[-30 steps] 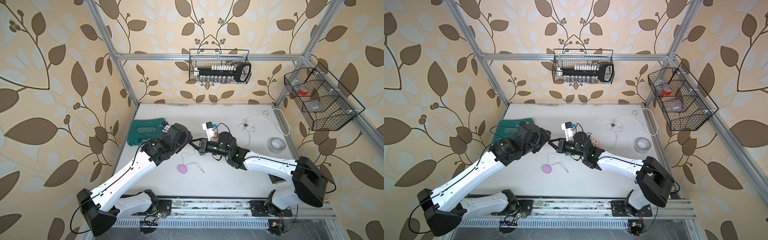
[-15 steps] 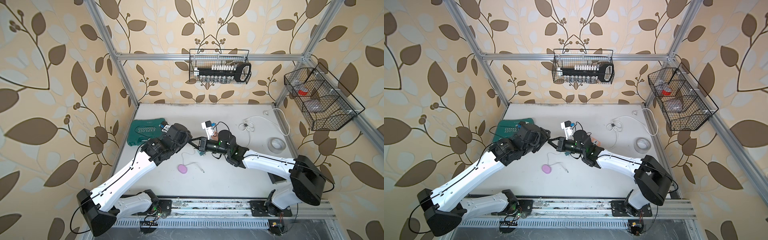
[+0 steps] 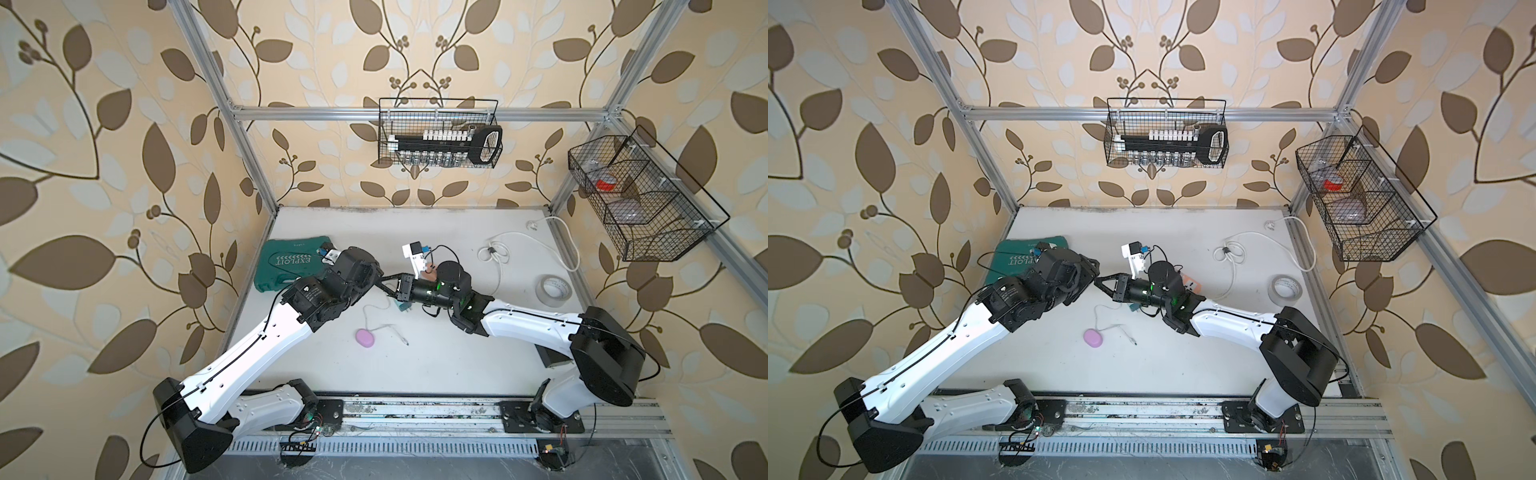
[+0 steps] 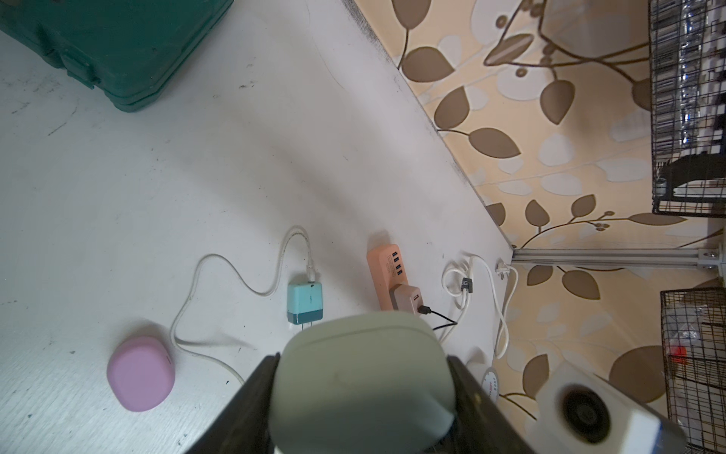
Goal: Charge the bluetooth headset
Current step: Insert the charging cable into the bluetooth headset.
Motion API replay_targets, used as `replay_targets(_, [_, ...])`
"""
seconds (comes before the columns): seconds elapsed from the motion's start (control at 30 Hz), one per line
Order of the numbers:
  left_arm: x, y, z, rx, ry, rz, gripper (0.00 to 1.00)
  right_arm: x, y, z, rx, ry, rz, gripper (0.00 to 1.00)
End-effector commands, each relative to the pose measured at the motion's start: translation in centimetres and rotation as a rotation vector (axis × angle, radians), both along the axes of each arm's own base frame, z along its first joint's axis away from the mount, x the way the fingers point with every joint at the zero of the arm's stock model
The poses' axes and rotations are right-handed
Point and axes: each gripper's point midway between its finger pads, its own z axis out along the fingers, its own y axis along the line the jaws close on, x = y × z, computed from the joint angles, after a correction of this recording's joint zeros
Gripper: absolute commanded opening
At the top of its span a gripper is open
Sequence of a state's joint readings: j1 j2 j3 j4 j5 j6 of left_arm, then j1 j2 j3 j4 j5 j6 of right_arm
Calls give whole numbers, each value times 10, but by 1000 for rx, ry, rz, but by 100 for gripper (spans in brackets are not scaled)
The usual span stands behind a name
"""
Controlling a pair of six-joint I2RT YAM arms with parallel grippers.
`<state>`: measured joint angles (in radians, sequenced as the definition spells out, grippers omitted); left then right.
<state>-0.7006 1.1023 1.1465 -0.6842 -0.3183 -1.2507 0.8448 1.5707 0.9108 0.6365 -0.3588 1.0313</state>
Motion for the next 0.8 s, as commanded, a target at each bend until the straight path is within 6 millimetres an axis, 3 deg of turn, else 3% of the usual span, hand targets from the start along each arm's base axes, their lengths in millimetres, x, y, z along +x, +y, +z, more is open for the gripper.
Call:
replay_targets(0.0, [-26, -40, 6, -104, 47, -202, 12, 26, -10, 16, -1, -44, -123, 8])
replay_targets(0.23, [-26, -41, 6, -110, 49, -207, 13, 28, -9, 17, -40, -91, -112, 8])
replay_targets(0.33, [-27, -43, 7, -119, 49, -213, 13, 25, 1, 26, -21, -140, -53, 9])
replay_targets(0.47, [-27, -45, 9, -125, 50, -222, 13, 24, 5, 18, -84, -207, -3, 9])
replay_targets(0.77, [-29, -44, 12, -131, 39, -226, 12, 32, -7, 8, -43, -208, 15, 9])
